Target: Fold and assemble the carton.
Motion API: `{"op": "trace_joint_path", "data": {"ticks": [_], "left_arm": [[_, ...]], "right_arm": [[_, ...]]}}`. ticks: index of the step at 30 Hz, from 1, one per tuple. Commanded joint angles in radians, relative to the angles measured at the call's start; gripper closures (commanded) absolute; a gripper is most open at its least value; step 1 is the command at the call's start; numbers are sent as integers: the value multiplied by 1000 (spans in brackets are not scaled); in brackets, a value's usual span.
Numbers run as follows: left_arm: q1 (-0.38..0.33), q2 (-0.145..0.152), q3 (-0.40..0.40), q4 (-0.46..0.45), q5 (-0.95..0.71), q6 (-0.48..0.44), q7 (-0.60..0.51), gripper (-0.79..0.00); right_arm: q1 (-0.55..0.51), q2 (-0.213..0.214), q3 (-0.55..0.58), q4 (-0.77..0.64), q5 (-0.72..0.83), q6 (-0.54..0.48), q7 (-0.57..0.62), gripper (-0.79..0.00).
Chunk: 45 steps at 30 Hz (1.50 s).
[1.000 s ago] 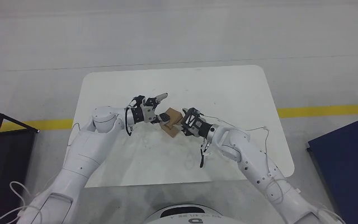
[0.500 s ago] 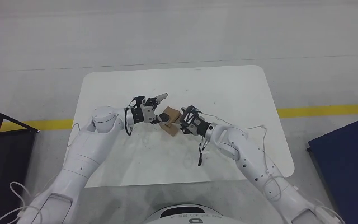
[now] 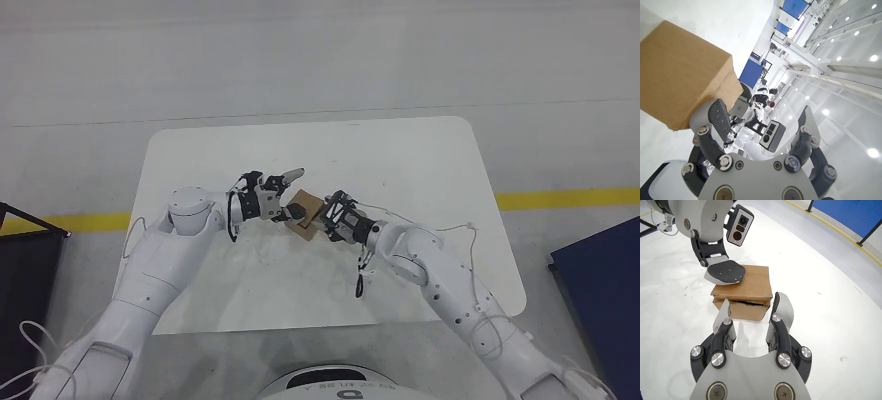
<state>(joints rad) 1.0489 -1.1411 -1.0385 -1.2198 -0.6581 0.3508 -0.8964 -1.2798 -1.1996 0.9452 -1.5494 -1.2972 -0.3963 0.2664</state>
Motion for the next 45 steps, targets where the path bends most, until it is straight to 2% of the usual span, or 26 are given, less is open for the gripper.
{"op": "trace_joint_path", "data": {"ticks": [1, 4, 12, 13, 16, 24, 28, 35, 38, 40, 44, 45], "left_arm": [[-2, 0, 2, -1, 8, 4, 5, -785], [-2, 0, 3, -3, 14, 7, 8, -785], [0, -2, 8, -8, 20, 12, 17, -785], [0, -2, 8, -9, 20, 12, 17, -785], [-2, -2, 11, -11, 33, 20, 19, -785], [-2, -2, 16, -19, 44, 32, 27, -785], [0, -2, 15, -26, 43, 32, 26, -785], [6, -2, 8, -32, 36, 31, 27, -785], [5, -2, -15, -63, -12, 11, 8, -785], [10, 4, -58, -96, -51, -6, 4, -785], [59, 33, -201, -216, -76, -5, 11, -785], [81, 43, -246, -249, -73, 2, 14, -785]], "right_arm": [[-8, 2, 7, -7, -3, -2, 6, -449], [-21, 6, 20, -24, -10, -4, 14, -508], [-55, 14, 65, -71, 3, 15, -13, -517], [-58, 14, 70, -74, 6, 28, -24, -511], [-57, 10, 75, -76, 27, 62, -52, -409], [8, -13, 34, -4, 84, 103, -64, -425], [53, -25, -3, 58, 79, 100, 8, -449], [63, -29, 5, 55, 87, 105, 13, -446], [49, -25, 25, 25, 83, 104, -17, -440], [35, -22, 41, 1, 87, 100, -41, -440], [6, -14, 78, -42, 105, 72, -83, -376], [2, -12, 86, -51, 104, 63, -87, -329]]}}
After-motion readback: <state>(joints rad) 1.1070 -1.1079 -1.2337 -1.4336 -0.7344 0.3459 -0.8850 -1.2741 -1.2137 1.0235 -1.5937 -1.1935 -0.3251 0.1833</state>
